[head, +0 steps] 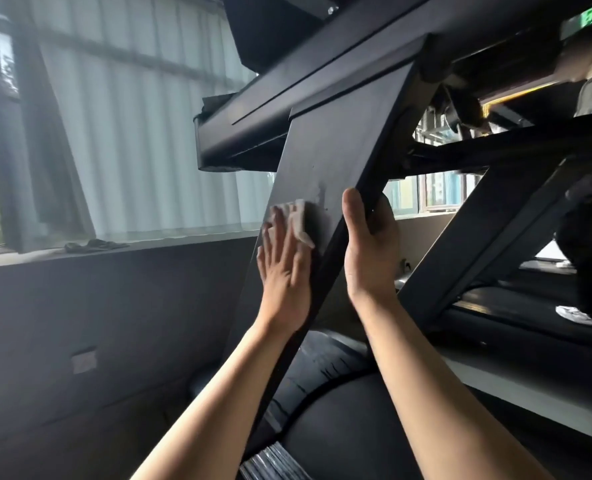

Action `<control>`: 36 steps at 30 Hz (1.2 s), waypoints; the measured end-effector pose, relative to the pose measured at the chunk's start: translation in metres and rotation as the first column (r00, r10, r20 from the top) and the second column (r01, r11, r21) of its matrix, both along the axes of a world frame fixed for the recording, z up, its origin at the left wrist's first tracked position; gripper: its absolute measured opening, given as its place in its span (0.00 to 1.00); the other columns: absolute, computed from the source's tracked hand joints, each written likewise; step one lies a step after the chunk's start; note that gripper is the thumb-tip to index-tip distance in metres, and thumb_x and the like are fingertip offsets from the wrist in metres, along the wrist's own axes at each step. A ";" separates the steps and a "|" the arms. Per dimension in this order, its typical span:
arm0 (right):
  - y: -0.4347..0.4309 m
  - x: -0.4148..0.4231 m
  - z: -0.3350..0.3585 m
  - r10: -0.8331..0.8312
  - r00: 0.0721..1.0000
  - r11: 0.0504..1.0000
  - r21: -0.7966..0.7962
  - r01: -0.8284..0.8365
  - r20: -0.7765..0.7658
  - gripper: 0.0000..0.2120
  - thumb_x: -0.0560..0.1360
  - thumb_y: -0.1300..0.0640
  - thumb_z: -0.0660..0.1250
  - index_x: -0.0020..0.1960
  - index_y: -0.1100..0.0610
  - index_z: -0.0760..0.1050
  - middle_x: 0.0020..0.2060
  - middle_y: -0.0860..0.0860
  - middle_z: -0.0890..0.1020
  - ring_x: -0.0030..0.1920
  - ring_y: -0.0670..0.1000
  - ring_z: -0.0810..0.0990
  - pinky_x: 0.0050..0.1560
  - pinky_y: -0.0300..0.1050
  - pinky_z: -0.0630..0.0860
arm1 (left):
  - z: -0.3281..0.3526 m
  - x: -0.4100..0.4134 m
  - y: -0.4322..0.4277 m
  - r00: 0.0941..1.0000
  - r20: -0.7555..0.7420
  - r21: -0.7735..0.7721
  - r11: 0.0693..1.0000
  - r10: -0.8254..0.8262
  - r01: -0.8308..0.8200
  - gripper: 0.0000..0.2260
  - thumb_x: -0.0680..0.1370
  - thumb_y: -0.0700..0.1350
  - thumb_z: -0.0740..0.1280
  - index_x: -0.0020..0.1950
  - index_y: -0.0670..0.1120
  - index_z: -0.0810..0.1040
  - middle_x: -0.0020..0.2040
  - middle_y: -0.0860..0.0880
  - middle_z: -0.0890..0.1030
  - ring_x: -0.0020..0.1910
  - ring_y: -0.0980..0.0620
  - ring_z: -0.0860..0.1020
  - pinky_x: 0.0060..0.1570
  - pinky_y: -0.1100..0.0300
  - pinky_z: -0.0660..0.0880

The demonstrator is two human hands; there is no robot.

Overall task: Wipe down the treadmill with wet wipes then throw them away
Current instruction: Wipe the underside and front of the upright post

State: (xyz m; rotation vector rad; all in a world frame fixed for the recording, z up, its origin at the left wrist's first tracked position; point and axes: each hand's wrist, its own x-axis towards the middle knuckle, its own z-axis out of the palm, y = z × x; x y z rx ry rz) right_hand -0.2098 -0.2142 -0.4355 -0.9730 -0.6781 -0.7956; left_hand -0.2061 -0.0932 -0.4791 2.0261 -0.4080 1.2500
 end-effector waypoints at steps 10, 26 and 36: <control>-0.001 -0.003 0.004 -0.046 0.998 0.999 -0.010 0.046 0.030 0.10 0.75 0.43 0.69 0.50 0.48 0.76 0.42 0.41 0.84 0.45 0.41 0.81 0.48 0.36 0.73 | 0.029 -0.015 -0.017 0.998 -0.056 -0.045 0.999 0.013 -0.016 0.24 0.84 0.57 0.44 0.78 0.68 0.40 0.82 0.59 0.37 0.80 0.59 0.35 0.78 0.47 0.34; -0.019 -0.017 0.030 -0.018 1.000 0.999 -0.042 0.018 -0.012 0.06 0.79 0.50 0.70 0.53 0.50 0.79 0.45 0.41 0.85 0.49 0.40 0.82 0.48 0.31 0.72 | 0.071 -0.003 -0.005 0.994 -0.106 -0.197 0.980 0.002 -0.023 0.26 0.83 0.62 0.44 0.82 0.63 0.44 0.82 0.61 0.43 0.80 0.60 0.39 0.79 0.43 0.40; -0.030 -0.016 0.040 0.041 0.997 0.999 0.015 -0.042 0.070 0.14 0.79 0.45 0.66 0.51 0.55 0.81 0.44 0.49 0.86 0.48 0.46 0.83 0.51 0.44 0.77 | 0.116 -0.029 -0.057 0.971 0.233 0.184 0.983 -0.061 0.017 0.22 0.87 0.55 0.46 0.77 0.71 0.39 0.82 0.60 0.37 0.79 0.58 0.33 0.78 0.47 0.34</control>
